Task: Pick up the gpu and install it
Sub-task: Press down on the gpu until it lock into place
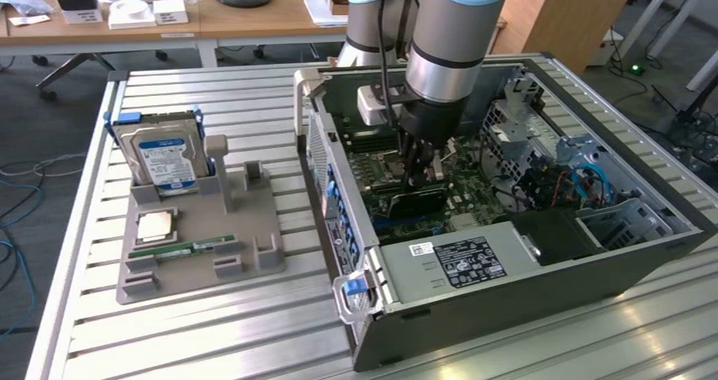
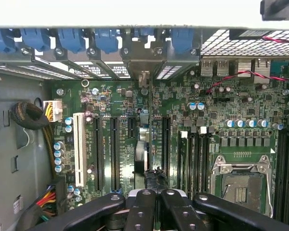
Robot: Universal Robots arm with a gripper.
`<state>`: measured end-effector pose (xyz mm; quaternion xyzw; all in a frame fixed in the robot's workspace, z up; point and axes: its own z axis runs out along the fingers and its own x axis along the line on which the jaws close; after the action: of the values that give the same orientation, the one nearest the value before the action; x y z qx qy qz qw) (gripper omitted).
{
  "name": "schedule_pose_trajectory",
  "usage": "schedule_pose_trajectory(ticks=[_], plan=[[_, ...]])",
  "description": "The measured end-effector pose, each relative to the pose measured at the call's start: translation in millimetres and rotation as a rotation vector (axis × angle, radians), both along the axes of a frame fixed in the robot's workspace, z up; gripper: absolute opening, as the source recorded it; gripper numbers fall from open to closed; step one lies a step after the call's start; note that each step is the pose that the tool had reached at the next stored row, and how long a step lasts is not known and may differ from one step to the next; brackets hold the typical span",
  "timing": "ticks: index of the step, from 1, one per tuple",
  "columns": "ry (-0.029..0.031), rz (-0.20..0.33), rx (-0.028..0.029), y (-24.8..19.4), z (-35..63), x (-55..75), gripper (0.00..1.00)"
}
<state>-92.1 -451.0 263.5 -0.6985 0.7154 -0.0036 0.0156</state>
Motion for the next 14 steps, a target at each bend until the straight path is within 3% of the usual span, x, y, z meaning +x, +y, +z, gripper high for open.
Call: schedule_pose_trajectory(ticks=[14], plan=[[0.0000, 0.000, -0.0001, 0.0, -0.4, -1.2, 0.11]])
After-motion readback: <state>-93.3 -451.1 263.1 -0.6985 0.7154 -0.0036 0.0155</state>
